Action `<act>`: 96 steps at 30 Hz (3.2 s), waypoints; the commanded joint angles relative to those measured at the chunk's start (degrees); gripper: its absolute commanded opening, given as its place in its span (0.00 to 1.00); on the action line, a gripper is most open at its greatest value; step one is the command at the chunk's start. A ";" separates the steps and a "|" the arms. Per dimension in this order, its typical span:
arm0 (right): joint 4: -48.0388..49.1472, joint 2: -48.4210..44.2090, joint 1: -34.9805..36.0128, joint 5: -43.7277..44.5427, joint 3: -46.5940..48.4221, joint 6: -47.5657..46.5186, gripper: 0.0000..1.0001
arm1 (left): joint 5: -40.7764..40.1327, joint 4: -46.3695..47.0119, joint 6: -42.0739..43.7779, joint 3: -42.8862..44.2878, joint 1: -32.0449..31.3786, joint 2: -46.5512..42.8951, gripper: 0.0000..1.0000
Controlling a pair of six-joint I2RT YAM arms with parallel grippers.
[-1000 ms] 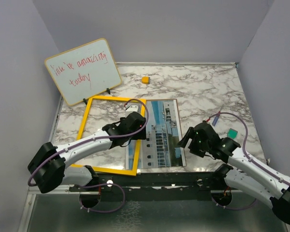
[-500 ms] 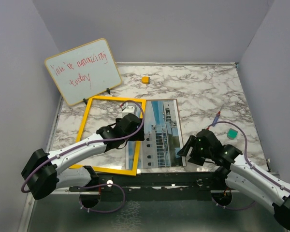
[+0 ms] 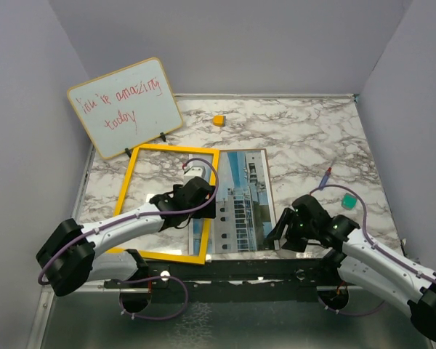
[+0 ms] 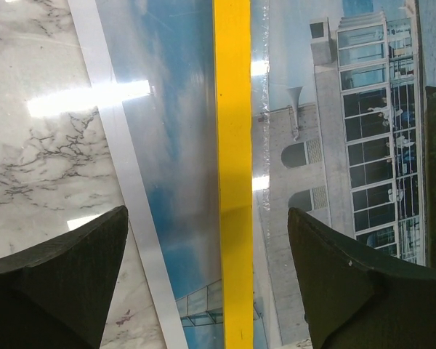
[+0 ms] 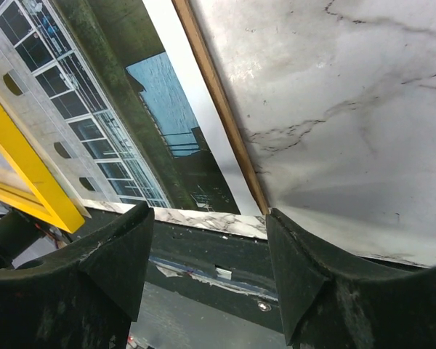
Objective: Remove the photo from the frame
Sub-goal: Remove the photo frame item from the photo frame, then pick up the photo from the photo frame.
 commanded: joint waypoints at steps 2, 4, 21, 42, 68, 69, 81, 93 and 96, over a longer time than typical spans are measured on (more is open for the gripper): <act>0.56 1.70 0.26 -2.46 0.06 0.09 0.66 | 1.57 2.90 -1.35 -1.63 -0.12 1.75 0.90; 0.45 2.68 0.26 -2.47 0.12 0.24 0.66 | 1.52 2.89 -1.47 -1.83 -0.12 1.95 0.90; 3.05 4.02 0.26 -2.87 0.00 0.47 0.66 | 2.57 5.37 -2.36 -3.96 -0.12 3.61 0.91; 3.13 5.12 0.26 -2.80 0.67 0.40 0.64 | 4.29 6.23 -1.12 -3.42 -0.12 5.71 0.90; 7.11 7.20 0.26 -6.49 0.91 -0.34 0.60 | 5.06 7.62 -1.11 -4.51 -0.13 5.36 0.90; 7.14 7.55 0.27 -6.55 1.01 -0.51 0.60 | 5.09 7.85 -1.18 -4.60 -0.12 5.46 0.89; 8.04 9.55 0.26 -6.37 1.17 -0.92 0.60 | 5.45 6.76 -1.03 -3.96 -0.12 6.08 0.89; -2.53 5.21 0.26 0.12 5.14 -1.98 0.60 | 5.44 6.57 -0.81 -3.31 -0.12 6.24 0.89; -0.59 5.84 0.26 -1.40 3.46 -1.46 0.60 | 5.68 6.66 -0.77 -3.05 -0.13 6.68 0.89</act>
